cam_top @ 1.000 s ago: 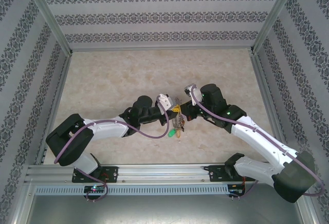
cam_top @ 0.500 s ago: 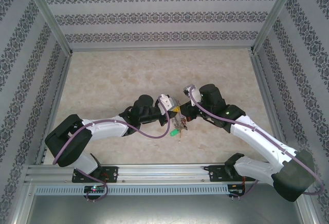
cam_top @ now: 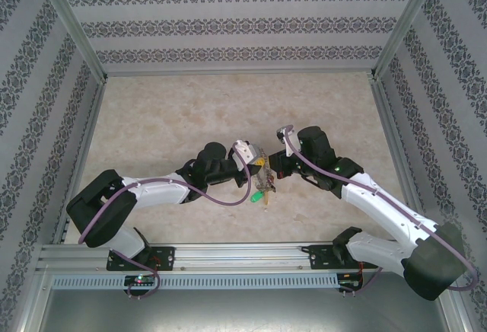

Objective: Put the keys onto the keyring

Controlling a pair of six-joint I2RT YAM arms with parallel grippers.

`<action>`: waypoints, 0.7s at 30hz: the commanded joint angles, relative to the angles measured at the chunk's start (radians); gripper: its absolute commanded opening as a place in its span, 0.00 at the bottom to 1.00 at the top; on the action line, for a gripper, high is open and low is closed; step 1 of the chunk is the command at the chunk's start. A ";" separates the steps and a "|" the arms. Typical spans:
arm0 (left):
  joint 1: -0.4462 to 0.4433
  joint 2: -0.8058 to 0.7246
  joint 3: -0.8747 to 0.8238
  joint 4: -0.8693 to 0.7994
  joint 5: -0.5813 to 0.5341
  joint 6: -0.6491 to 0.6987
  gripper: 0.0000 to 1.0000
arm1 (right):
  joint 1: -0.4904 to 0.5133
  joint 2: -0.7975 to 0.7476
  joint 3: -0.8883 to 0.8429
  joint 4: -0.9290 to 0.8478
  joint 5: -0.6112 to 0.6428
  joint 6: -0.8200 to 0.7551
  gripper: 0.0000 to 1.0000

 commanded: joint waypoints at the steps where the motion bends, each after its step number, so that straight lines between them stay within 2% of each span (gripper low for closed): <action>1: -0.012 0.000 -0.006 0.076 -0.006 -0.019 0.00 | -0.005 -0.014 0.026 0.051 -0.065 -0.005 0.00; 3: -0.013 -0.004 -0.002 0.060 -0.005 -0.010 0.01 | 0.000 -0.014 0.033 0.053 -0.080 -0.014 0.00; 5: -0.013 -0.009 0.003 0.040 -0.006 0.000 0.07 | 0.004 -0.013 0.037 0.058 -0.092 -0.020 0.00; 11: -0.012 -0.028 0.022 -0.032 -0.005 0.033 0.14 | 0.012 -0.007 0.043 0.059 -0.098 -0.030 0.00; 21: -0.013 -0.035 0.032 -0.067 -0.009 0.047 0.17 | 0.016 0.005 0.056 0.043 -0.133 -0.050 0.00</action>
